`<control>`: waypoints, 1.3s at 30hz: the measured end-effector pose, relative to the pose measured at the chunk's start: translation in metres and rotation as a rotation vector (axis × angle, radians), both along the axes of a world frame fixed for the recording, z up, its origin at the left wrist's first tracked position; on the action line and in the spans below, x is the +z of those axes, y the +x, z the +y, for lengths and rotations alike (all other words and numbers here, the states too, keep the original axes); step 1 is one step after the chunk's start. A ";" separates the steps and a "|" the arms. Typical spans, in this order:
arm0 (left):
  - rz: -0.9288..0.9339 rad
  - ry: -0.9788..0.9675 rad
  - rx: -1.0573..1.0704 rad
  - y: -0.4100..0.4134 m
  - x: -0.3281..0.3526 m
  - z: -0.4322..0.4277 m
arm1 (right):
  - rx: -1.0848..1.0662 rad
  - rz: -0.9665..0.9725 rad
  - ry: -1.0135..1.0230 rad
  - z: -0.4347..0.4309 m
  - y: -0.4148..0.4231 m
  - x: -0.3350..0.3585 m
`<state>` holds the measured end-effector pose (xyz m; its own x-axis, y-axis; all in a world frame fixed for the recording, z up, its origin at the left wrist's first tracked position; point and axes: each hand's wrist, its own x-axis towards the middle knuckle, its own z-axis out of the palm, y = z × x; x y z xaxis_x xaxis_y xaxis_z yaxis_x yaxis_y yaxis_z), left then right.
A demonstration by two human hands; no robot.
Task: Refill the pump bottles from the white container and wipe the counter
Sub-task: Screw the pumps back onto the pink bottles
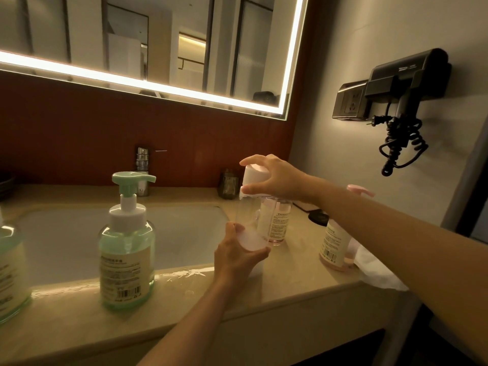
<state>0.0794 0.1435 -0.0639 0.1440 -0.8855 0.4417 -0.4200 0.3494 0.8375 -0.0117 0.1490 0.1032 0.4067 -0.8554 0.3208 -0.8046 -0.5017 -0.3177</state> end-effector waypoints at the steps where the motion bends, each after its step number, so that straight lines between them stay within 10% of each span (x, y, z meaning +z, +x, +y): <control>1: -0.005 0.001 0.001 0.000 -0.001 0.000 | 0.021 -0.020 0.007 -0.001 0.000 -0.001; 20: -0.027 0.017 0.002 0.000 0.001 0.003 | -0.187 0.283 0.036 -0.008 0.012 0.022; 39: -0.043 0.021 -0.002 0.000 0.004 0.006 | -0.013 0.025 0.166 0.002 0.006 0.024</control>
<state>0.0792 0.1497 -0.0602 0.1233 -0.8948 0.4291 -0.4555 0.3331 0.8256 -0.0061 0.1508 0.1276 0.4010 -0.9012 0.1647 -0.8195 -0.4332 -0.3751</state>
